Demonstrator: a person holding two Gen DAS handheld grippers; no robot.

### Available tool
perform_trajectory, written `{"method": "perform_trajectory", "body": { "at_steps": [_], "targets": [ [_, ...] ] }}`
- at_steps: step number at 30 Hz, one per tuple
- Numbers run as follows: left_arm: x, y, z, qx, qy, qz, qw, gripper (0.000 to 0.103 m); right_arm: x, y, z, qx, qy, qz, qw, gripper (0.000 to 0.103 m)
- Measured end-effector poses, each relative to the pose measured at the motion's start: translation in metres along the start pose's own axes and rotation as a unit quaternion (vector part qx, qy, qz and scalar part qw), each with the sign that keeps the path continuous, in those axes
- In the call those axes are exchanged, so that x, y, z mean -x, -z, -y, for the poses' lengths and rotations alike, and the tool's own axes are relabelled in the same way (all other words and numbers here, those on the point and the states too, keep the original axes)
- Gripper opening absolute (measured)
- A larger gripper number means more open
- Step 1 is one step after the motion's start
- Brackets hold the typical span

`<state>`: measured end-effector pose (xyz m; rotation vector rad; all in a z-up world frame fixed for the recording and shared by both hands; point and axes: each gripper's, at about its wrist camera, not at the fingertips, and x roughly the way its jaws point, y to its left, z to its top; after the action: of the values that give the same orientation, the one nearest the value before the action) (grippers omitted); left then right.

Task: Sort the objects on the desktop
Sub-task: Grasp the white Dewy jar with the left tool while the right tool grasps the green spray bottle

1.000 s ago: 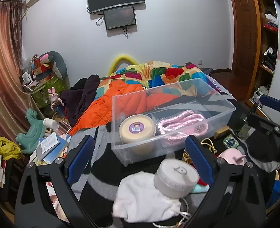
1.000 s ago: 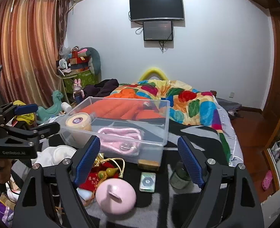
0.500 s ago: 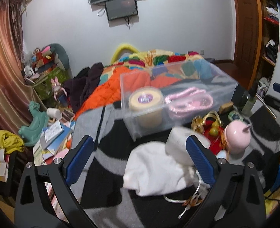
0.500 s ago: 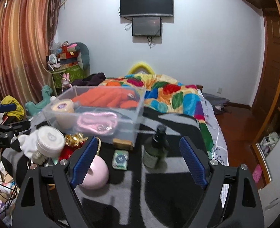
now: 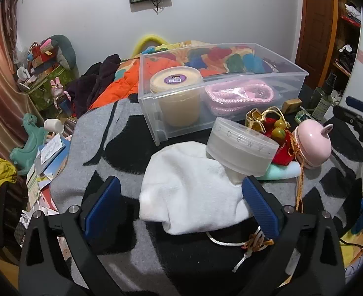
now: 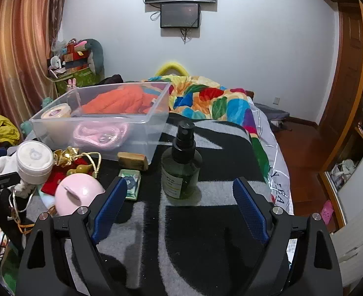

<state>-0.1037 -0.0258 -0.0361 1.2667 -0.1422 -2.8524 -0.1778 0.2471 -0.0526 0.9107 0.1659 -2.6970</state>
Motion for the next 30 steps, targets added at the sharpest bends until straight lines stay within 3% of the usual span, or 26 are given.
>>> {"method": "perform_trajectory", "body": {
  "at_steps": [10, 15, 19, 23, 27, 30],
  "targets": [
    [0.019, -0.015, 0.036, -0.067, 0.014, 0.041, 0.9968, 0.1, -0.016, -0.003, 0.012, -0.02, -0.003, -0.01, 1.0, 0.086],
    [-0.001, -0.022, 0.056, -0.089, 0.017, 0.027, 0.9955, 0.1, -0.03, -0.006, 0.014, -0.029, -0.006, -0.015, 0.999, 0.086],
    [-0.022, -0.029, 0.056, -0.079, 0.011, 0.006, 0.9968, 0.1, -0.042, -0.006, 0.017, -0.037, -0.013, -0.026, 0.999, 0.083],
    [-0.034, -0.032, 0.051, -0.061, 0.007, -0.003, 0.9981, 0.1, -0.049, -0.007, 0.019, -0.042, -0.023, -0.034, 0.998, 0.066],
    [-0.038, -0.031, 0.051, -0.057, -0.012, 0.006, 0.9983, 0.097, -0.052, -0.007, 0.017, -0.036, -0.031, -0.035, 0.998, 0.056],
    [-0.039, -0.031, 0.053, -0.057, -0.004, 0.006, 0.9984, 0.078, -0.052, -0.008, 0.011, -0.023, -0.031, -0.034, 0.999, 0.041]
  ]
}}
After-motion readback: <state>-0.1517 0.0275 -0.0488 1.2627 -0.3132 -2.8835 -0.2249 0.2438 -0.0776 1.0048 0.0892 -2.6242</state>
